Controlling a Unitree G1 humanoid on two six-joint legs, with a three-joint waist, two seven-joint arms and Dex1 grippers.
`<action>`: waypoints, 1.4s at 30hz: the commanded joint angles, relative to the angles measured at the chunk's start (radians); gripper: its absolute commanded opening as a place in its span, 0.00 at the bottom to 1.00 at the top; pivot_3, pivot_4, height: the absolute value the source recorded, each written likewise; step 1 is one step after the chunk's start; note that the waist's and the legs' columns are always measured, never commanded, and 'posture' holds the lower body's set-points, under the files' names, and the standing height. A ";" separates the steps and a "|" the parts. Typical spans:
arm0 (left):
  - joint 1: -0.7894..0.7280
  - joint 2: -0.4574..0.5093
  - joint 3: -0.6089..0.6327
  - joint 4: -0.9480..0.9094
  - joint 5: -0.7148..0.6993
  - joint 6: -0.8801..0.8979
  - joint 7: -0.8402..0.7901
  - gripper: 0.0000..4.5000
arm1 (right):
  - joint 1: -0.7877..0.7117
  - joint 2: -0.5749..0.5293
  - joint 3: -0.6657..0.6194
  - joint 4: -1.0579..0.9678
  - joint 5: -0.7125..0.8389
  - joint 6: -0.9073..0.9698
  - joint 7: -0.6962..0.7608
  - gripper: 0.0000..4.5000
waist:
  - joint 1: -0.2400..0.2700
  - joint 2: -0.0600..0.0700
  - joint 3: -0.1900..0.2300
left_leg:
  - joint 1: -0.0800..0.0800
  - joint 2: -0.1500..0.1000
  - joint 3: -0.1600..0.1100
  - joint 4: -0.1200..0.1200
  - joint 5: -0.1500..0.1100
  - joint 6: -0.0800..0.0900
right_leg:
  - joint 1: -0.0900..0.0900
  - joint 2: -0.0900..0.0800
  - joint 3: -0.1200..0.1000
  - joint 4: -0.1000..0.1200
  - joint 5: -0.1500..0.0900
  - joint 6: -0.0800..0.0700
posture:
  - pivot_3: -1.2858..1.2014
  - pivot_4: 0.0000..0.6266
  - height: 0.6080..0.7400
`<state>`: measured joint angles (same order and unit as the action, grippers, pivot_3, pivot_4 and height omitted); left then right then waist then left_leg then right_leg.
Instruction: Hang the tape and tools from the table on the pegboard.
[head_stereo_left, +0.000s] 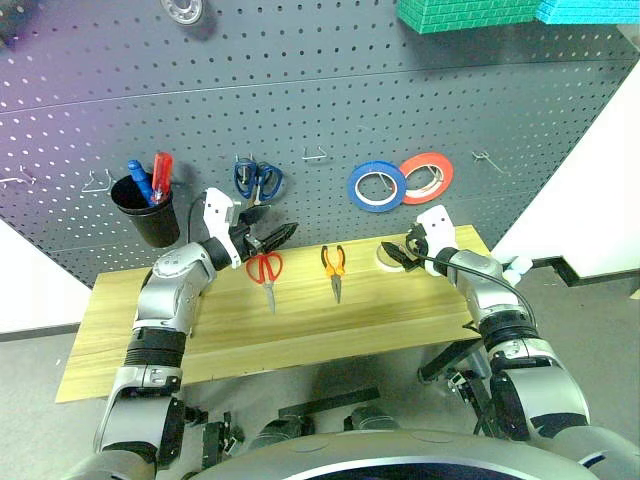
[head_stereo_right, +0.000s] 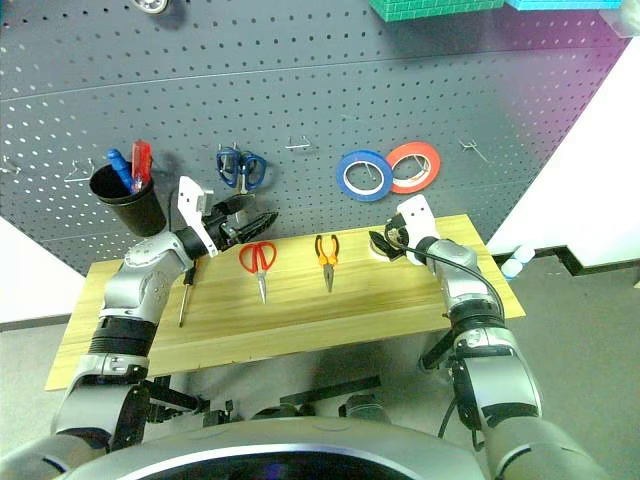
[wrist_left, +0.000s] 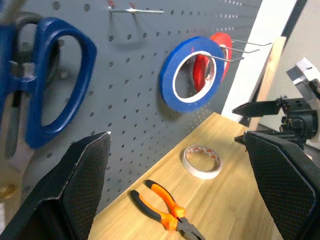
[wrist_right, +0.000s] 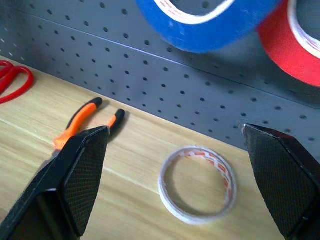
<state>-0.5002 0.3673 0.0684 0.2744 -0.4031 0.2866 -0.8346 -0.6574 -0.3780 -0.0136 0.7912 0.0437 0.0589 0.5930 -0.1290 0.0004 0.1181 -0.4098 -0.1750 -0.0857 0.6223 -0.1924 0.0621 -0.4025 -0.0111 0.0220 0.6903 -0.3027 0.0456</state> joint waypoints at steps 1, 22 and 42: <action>0.031 0.053 -0.005 -0.102 -0.015 0.044 -0.044 0.99 | -0.027 -0.014 -0.006 0.004 0.005 0.000 0.022 1.00 | 0.000 0.000 0.000 | 0.000 0.000 0.000 0.000 -0.001 0.001 | 0.000 0.000 0.000 0.000 0.000 0.000 | 0.46 0.19 1.00; 0.097 0.084 0.004 -0.210 -0.007 0.100 0.013 0.99 | -0.064 0.012 0.010 0.076 0.000 0.003 0.060 1.00 | 0.084 0.005 0.022 | 0.000 0.000 0.000 -0.002 -0.002 0.002 | -0.001 0.000 0.000 -0.002 0.000 0.000 | 0.49 0.28 1.00; 0.175 0.078 -0.009 -0.325 -0.009 0.147 0.071 0.99 | -0.105 -0.005 0.018 0.209 -0.057 -0.003 0.009 1.00 | 0.085 -0.004 0.117 | -0.004 0.001 0.000 -0.008 -0.001 0.004 | -0.003 -0.001 0.001 -0.005 0.000 -0.001 | 0.50 0.48 1.00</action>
<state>-0.3274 0.4397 0.0497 -0.0094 -0.4036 0.4308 -0.7702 -0.7394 -0.3750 0.0123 1.0014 -0.0161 0.0643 0.6069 -0.0444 -0.0031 0.2356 -0.4134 -0.1742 -0.0854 0.6146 -0.1931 0.0662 -0.4052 -0.0117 0.0226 0.6851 -0.3030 0.0450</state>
